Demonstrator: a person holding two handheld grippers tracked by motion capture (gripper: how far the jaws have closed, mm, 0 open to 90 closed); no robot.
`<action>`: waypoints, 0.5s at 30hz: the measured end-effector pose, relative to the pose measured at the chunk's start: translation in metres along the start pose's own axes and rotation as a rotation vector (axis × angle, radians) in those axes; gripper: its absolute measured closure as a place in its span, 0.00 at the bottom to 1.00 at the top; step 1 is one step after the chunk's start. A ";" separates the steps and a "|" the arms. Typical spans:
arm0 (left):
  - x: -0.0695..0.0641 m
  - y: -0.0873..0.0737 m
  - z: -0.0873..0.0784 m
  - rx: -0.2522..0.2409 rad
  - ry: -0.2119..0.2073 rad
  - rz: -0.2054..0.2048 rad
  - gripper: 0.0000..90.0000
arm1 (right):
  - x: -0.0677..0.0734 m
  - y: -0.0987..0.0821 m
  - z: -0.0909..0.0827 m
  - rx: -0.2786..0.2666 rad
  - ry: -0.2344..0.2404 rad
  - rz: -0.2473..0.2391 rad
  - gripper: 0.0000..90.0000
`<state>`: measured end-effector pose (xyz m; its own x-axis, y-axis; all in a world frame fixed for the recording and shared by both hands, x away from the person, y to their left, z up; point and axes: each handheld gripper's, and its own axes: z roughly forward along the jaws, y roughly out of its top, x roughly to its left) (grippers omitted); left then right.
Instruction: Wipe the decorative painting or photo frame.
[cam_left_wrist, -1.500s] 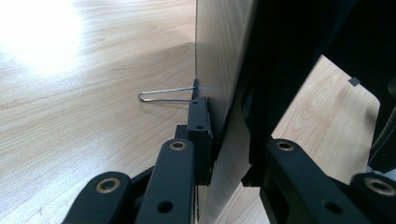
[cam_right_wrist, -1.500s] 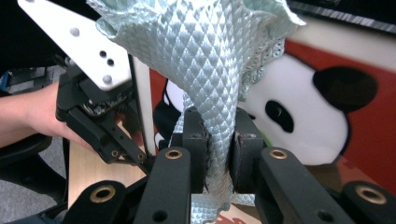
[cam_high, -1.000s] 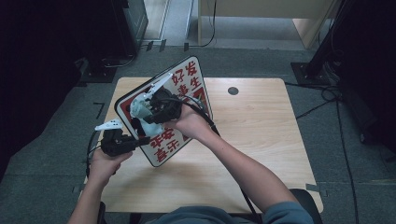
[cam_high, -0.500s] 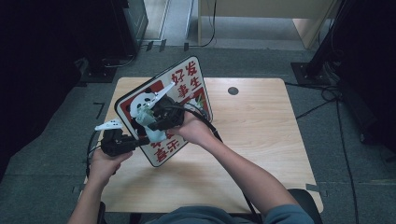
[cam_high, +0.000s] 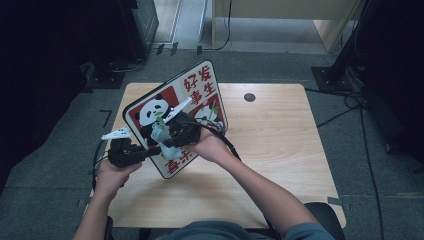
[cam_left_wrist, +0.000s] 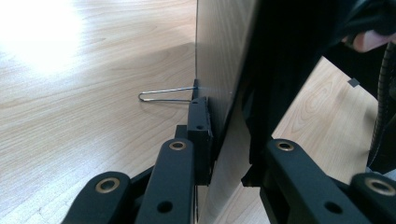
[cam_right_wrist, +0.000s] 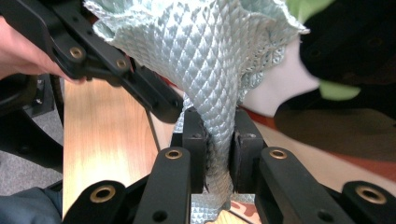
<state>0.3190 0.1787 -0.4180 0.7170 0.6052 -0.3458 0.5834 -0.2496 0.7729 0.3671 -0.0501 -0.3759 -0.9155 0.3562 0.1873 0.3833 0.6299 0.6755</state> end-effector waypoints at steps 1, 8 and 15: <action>0.000 0.000 0.000 -0.002 0.000 -0.002 0.88 | 0.000 -0.002 0.001 0.001 0.001 0.001 0.88; 0.000 0.000 0.000 0.001 -0.002 -0.003 0.88 | -0.001 -0.014 0.009 0.009 0.013 0.034 0.88; 0.001 -0.001 -0.001 0.001 -0.003 -0.008 0.86 | -0.002 -0.022 0.014 0.002 0.020 0.061 0.88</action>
<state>0.3187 0.1807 -0.4188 0.7133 0.6050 -0.3537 0.5897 -0.2453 0.7695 0.3623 -0.0548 -0.4012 -0.8927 0.3799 0.2426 0.4387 0.6087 0.6611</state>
